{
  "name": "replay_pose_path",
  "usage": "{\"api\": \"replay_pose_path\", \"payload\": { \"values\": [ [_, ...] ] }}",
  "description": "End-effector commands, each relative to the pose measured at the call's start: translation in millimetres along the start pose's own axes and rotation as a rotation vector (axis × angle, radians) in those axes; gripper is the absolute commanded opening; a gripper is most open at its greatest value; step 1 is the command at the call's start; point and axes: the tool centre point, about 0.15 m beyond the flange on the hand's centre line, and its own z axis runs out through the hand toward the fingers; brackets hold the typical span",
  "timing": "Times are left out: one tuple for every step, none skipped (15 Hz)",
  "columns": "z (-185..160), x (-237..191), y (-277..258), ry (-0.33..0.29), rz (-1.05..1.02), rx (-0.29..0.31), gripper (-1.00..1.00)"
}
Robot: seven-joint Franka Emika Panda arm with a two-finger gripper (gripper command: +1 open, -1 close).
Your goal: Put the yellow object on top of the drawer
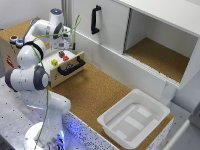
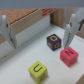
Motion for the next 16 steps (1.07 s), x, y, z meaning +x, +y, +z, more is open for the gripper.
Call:
{"api": "replay_pose_path", "payload": {
  "values": [
    [22,27,2,-0.197,-0.274,0.034,1.00],
    [28,27,5,-0.208,-0.349,0.044,1.00],
    [33,26,7,-0.215,-0.433,0.061,1.00],
    [38,23,8,-0.237,-0.501,0.078,1.00],
    [39,18,7,-0.235,-0.585,0.108,1.00],
    [43,12,4,-0.244,-0.650,0.135,1.00],
    [46,6,-2,-0.255,-0.719,0.154,1.00],
    [49,1,-7,-0.265,-0.763,0.169,1.00],
    [53,-4,-12,-0.270,-0.811,0.178,1.00],
    [56,-9,-13,-0.266,-0.838,0.195,1.00],
    [61,-14,-15,-0.259,-0.855,0.194,1.00],
    [65,-18,-15,-0.247,-0.865,0.186,1.00],
    [68,-22,-14,-0.226,-0.864,0.186,1.00],
    [72,-26,-14,-0.219,-0.866,0.170,1.00],
    [76,-29,-15,-0.212,-0.874,0.149,1.00],
    [81,-33,-16,-0.212,-0.881,0.128,1.00]
  ]
}}
